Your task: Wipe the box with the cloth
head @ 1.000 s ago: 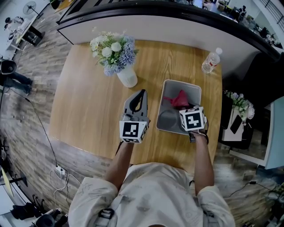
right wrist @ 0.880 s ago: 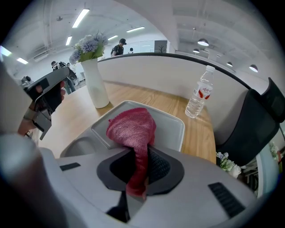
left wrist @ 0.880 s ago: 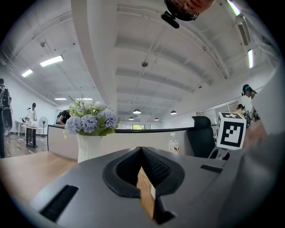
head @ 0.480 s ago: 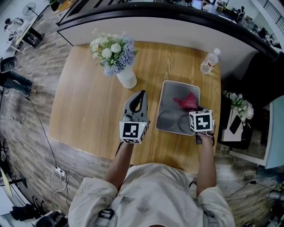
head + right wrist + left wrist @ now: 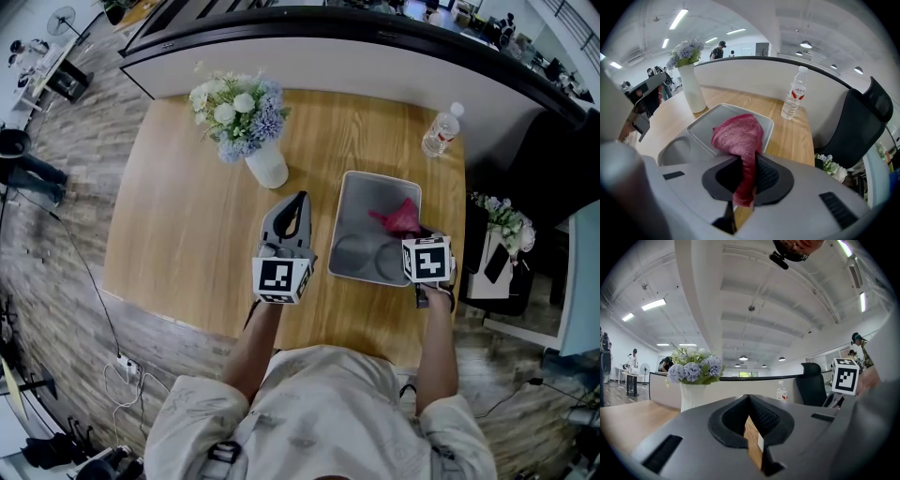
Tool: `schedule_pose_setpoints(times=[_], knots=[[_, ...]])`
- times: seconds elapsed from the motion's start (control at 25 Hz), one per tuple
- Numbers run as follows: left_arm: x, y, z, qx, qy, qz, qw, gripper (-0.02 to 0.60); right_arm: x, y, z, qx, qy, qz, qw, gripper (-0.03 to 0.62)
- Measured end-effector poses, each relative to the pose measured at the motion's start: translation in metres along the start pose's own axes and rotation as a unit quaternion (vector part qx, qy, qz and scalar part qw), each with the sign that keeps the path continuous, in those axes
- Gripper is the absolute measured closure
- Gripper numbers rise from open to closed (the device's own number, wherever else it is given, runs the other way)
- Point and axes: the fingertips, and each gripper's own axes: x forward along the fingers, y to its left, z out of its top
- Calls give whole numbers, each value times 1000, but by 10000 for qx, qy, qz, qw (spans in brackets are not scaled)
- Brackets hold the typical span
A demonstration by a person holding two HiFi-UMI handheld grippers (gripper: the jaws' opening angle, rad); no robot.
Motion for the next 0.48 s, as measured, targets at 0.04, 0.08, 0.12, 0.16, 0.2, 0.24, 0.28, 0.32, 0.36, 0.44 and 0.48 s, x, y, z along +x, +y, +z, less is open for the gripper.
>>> schedule_pose_setpoints(times=[0.04,0.08,0.12,0.16,0.2,0.24,0.28,0.32,0.36,0.44,0.48], knots=[[0,0,0,1,-5,-5,10000,572,0,0,0,13,-3,-1,10000,531],[1,0,0,2,-7,-9,10000,572,0,0,0,14,-2,-2,10000,531],[1,0,0,4,-8,-11,10000,572,1,0,0,5,3,-5,10000,531],[1,0,0,3,-9,-11,10000,572,1,0,0,-7,10,-8,10000,531],[0,0,0,2,-10,-9,10000,572,1,0,0,-15,14,-9,10000,531],[0,1,1,2,-13,-7,10000,572,1,0,0,-15,14,-8,10000,531],[0,1,1,3,-17,-3,10000,572,1,0,0,-11,11,-7,10000,531],[0,1,2,5,-24,1,10000,572,1,0,0,-9,9,-8,10000,531],[0,2,2,7,-29,6,10000,572,1,0,0,-10,9,-12,10000,531],[-1,3,2,5,-31,11,10000,572,1,0,0,-16,13,-29,10000,531],[-1,3,2,4,-31,11,10000,572,1,0,0,-18,12,-39,10000,531]])
